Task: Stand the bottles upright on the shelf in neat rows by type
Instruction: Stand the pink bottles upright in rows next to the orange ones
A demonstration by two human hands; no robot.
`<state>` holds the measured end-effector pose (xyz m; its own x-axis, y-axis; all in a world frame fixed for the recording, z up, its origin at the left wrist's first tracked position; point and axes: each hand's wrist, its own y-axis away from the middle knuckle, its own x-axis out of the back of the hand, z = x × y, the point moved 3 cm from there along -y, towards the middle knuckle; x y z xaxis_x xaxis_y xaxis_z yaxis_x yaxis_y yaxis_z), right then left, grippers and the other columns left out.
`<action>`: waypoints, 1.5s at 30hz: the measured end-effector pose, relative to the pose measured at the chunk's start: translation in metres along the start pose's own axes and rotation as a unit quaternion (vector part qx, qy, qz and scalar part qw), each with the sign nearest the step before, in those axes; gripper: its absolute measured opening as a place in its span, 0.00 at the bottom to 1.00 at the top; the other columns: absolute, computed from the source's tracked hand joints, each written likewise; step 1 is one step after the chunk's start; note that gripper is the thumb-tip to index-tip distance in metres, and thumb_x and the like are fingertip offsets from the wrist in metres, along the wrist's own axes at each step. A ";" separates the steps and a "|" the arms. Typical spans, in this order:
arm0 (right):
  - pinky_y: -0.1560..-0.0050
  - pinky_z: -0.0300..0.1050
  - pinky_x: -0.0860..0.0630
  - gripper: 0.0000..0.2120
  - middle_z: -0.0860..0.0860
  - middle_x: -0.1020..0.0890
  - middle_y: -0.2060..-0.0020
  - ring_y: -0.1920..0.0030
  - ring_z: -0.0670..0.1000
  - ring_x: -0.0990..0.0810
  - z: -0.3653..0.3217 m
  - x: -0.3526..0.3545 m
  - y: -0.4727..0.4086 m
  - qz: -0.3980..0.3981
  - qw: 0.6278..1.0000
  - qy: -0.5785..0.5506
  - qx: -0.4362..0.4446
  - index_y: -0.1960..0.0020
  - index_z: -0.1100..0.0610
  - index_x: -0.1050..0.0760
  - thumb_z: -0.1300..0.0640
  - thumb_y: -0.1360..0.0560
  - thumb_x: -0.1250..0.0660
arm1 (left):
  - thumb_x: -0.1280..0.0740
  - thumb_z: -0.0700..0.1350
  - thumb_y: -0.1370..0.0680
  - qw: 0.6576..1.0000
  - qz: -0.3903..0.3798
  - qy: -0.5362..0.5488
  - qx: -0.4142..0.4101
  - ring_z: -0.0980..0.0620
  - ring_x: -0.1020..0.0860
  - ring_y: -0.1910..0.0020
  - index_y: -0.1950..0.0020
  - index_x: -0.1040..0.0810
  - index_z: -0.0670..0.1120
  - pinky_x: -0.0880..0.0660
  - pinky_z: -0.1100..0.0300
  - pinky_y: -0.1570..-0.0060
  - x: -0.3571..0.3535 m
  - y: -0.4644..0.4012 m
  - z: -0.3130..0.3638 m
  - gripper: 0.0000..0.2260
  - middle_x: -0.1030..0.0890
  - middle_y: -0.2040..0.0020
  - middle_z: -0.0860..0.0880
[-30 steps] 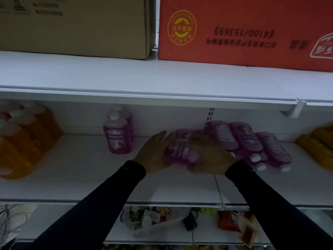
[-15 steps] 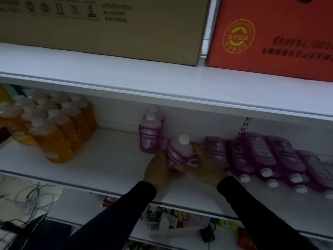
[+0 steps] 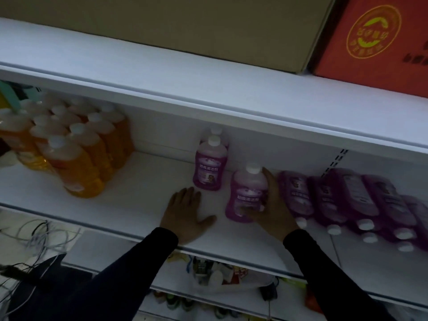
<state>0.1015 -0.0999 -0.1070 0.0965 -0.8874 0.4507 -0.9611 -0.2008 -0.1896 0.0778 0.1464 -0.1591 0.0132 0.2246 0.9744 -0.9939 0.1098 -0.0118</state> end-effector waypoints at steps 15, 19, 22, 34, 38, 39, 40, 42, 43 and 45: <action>0.37 0.53 0.25 0.47 0.46 0.26 0.34 0.36 0.47 0.24 -0.016 -0.056 -0.019 0.039 0.999 -0.023 0.005 0.27 0.42 0.39 0.55 0.39 0.18 | 0.57 0.79 0.33 1.000 -0.019 -0.011 0.010 0.49 0.55 0.22 0.20 0.53 0.47 0.59 0.52 0.25 0.004 0.007 -0.019 0.50 0.53 0.20 0.47; 0.35 0.55 0.26 0.47 0.52 0.30 0.32 0.34 0.49 0.27 -0.025 -0.081 -0.023 0.031 0.999 -0.022 0.009 0.24 0.51 0.41 0.56 0.36 0.20 | 0.59 0.80 0.33 0.999 -0.034 -0.025 -0.013 0.51 0.56 0.22 0.20 0.55 0.49 0.62 0.54 0.26 0.012 0.020 -0.051 0.50 0.55 0.20 0.49; 0.35 0.51 0.27 0.50 0.51 0.31 0.33 0.36 0.49 0.27 -0.030 -0.093 -0.026 0.045 0.999 -0.006 0.003 0.22 0.51 0.47 0.56 0.35 0.21 | 0.58 0.79 0.32 0.999 -0.020 -0.035 -0.021 0.51 0.55 0.22 0.20 0.53 0.48 0.60 0.54 0.25 0.014 0.022 -0.052 0.49 0.53 0.20 0.48; 0.44 0.29 0.38 0.52 0.56 0.30 0.34 0.42 0.43 0.34 -0.040 -0.100 -0.028 0.080 0.996 0.039 0.007 0.21 0.52 0.54 0.51 0.33 0.23 | 0.60 0.80 0.34 0.999 0.002 -0.025 -0.020 0.50 0.52 0.22 0.21 0.49 0.47 0.56 0.52 0.25 0.013 0.022 -0.052 0.51 0.49 0.20 0.48; 0.40 0.40 0.32 0.51 0.56 0.27 0.34 0.37 0.51 0.27 -0.040 -0.100 -0.028 0.085 0.995 0.045 0.002 0.21 0.51 0.51 0.51 0.34 0.22 | 0.60 0.80 0.33 0.999 0.002 -0.024 -0.022 0.49 0.52 0.22 0.21 0.49 0.47 0.57 0.52 0.25 0.014 0.023 -0.052 0.51 0.50 0.20 0.47; 0.40 0.42 0.31 0.51 0.56 0.27 0.34 0.36 0.53 0.27 -0.040 -0.101 -0.027 0.090 0.995 0.044 0.002 0.21 0.51 0.50 0.52 0.34 0.22 | 0.60 0.80 0.33 1.000 0.001 -0.022 -0.021 0.49 0.52 0.22 0.21 0.50 0.47 0.57 0.52 0.25 0.014 0.023 -0.052 0.51 0.50 0.20 0.47; 0.40 0.42 0.31 0.50 0.55 0.26 0.34 0.36 0.54 0.27 -0.039 -0.101 -0.027 0.094 0.995 0.041 0.001 0.21 0.51 0.49 0.53 0.34 0.22 | 0.59 0.80 0.33 1.000 -0.002 -0.019 -0.020 0.49 0.52 0.22 0.21 0.50 0.47 0.57 0.52 0.25 0.014 0.023 -0.052 0.51 0.50 0.20 0.47; 0.39 0.42 0.31 0.49 0.54 0.26 0.35 0.37 0.53 0.26 -0.040 -0.104 -0.026 0.097 0.995 0.032 0.001 0.22 0.51 0.47 0.54 0.33 0.22 | 0.58 0.79 0.32 1.000 -0.005 -0.018 -0.020 0.49 0.52 0.22 0.21 0.50 0.47 0.57 0.52 0.25 0.014 0.023 -0.051 0.50 0.51 0.20 0.47; 0.38 0.44 0.30 0.48 0.54 0.27 0.35 0.36 0.54 0.26 -0.040 -0.106 -0.026 0.094 0.995 0.025 0.001 0.22 0.51 0.47 0.54 0.33 0.22 | 0.58 0.79 0.32 1.000 -0.005 -0.020 -0.021 0.49 0.52 0.22 0.21 0.50 0.47 0.57 0.52 0.25 0.015 0.023 -0.051 0.50 0.50 0.20 0.47; 0.36 0.48 0.29 0.46 0.54 0.27 0.35 0.36 0.54 0.27 -0.040 -0.108 -0.026 0.090 0.996 0.012 0.001 0.22 0.52 0.46 0.55 0.32 0.23 | 0.58 0.79 0.32 1.000 -0.004 -0.021 -0.021 0.49 0.52 0.22 0.21 0.50 0.47 0.57 0.52 0.25 0.015 0.023 -0.051 0.49 0.50 0.20 0.47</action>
<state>0.1061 0.0182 -0.1160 -0.0834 -0.8988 0.4304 -0.9620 -0.0400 -0.2700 0.0612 0.2019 -0.1560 0.0158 0.1829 0.9830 -0.9884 0.1516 -0.0123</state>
